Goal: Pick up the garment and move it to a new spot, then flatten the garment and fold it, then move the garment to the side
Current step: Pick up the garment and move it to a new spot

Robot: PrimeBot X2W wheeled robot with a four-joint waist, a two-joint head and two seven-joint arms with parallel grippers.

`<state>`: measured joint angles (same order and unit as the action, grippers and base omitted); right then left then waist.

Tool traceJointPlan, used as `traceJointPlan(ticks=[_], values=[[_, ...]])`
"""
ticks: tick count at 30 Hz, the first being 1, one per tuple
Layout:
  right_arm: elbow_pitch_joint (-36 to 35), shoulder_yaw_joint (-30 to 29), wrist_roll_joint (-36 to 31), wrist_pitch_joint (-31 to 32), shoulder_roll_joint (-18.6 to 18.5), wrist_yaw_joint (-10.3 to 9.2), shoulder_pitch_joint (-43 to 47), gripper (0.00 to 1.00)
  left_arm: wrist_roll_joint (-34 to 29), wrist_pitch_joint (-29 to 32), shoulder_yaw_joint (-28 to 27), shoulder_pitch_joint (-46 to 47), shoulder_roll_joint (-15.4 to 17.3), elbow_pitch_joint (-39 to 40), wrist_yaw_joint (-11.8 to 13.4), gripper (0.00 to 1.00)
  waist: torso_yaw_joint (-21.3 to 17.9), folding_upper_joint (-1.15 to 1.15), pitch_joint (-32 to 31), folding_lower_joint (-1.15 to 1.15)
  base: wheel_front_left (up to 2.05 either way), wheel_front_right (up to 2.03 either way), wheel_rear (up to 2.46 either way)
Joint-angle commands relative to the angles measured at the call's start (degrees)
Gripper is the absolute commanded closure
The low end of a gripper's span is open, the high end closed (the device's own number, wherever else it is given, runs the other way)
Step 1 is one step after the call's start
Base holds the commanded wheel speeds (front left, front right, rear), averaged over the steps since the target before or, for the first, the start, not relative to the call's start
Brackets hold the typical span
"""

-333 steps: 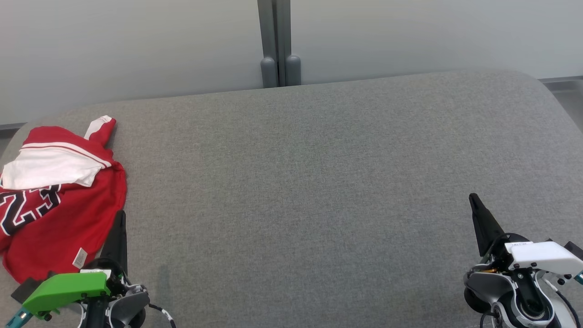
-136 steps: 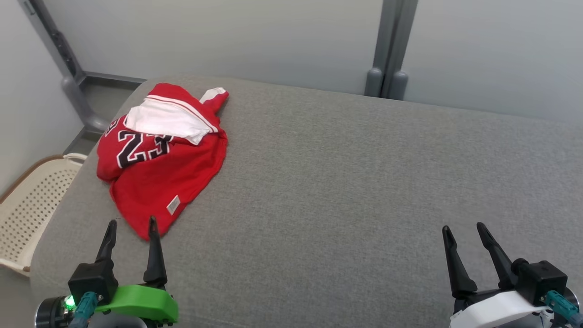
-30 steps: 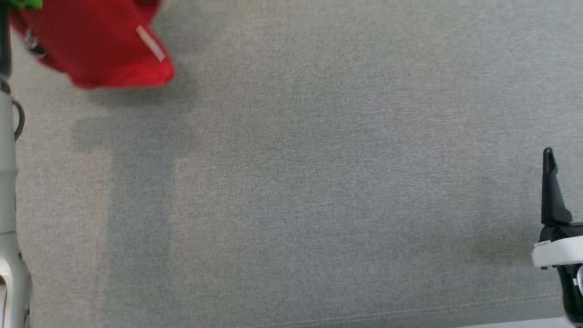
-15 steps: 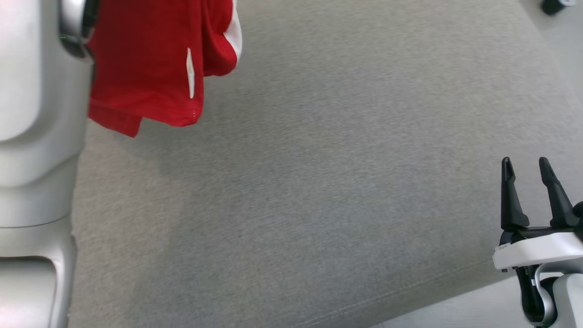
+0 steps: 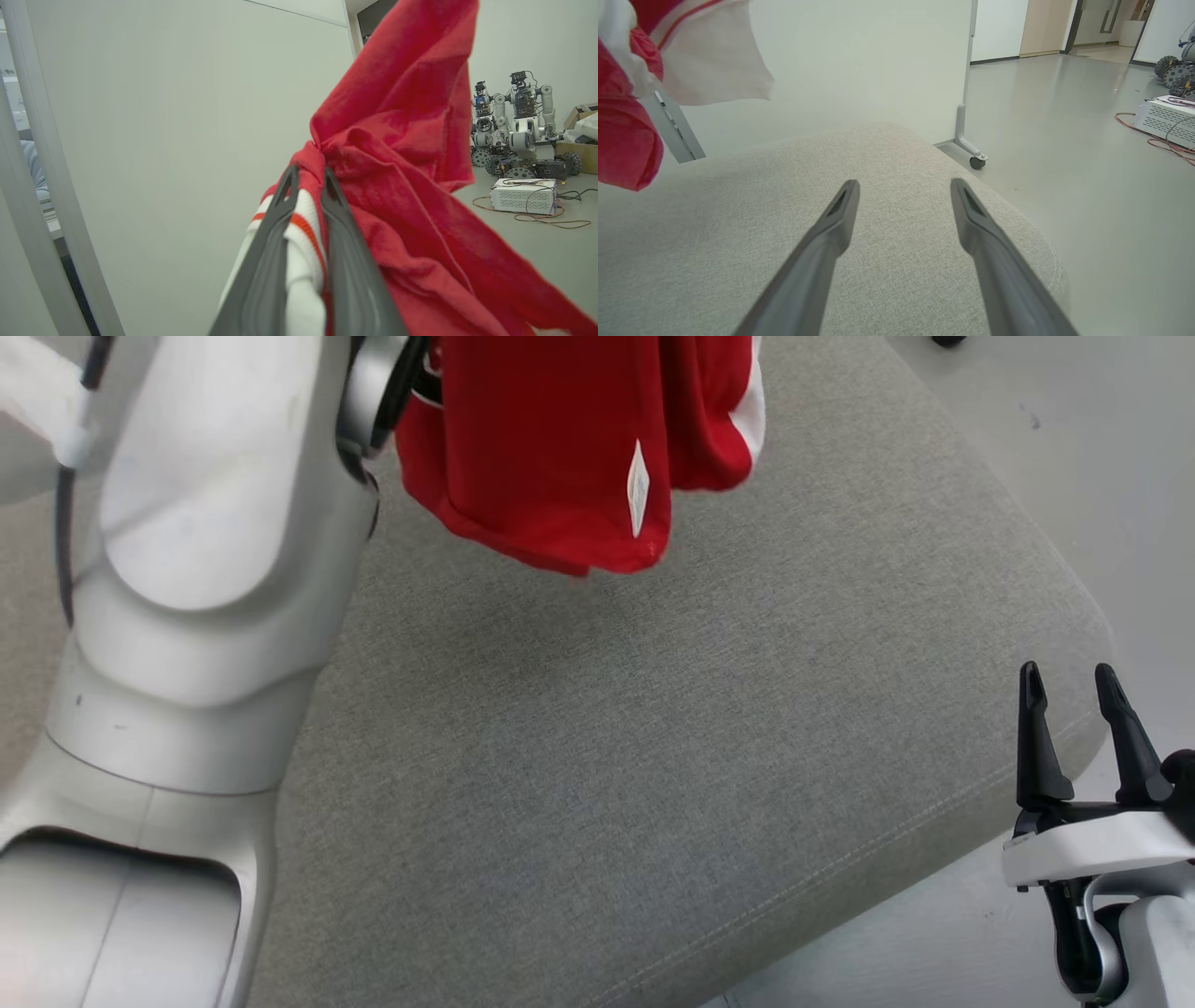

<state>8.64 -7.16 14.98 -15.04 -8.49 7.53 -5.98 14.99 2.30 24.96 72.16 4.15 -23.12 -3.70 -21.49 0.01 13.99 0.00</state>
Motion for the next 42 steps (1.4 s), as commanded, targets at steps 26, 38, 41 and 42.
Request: traceJointPlan(ticks=[26, 38, 41, 42], values=[[-0.84, 3.52, -0.63, -0.19, -1.8, -0.08, 2.02, 0.0, 7.84, -14.53, -2.16, -47.27, 3.12, -4.98, 8.6, 0.0, 8.73, -0.01, -3.83, 0.0, 0.0, 0.0, 0.0], [-2.05, 4.46, -2.52, 0.67, -1.51, -0.08, 4.78, 0.0, 6.26, -17.46, -6.51, -53.08, 6.24, 5.42, 12.09, 0.0, 14.89, -0.01, -9.74, 0.0, 0.0, 0.0, 0.0], [-2.81, 4.76, -2.8, 0.95, -1.48, -0.08, 5.1, 0.0, 5.51, -17.47, -7.36, -55.49, 7.67, 8.29, 12.31, 0.0, 16.25, -0.01, -10.62, 0.0, 0.0, 0.0, 0.0], [-3.1, 4.82, -2.93, 1.15, -1.36, -0.08, 5.44, 0.0, 5.37, -17.47, -7.59, -56.45, 8.08, 9.34, 12.26, 0.0, 16.77, -0.01, -10.98, 0.0, 0.0, 0.0, 0.0]])
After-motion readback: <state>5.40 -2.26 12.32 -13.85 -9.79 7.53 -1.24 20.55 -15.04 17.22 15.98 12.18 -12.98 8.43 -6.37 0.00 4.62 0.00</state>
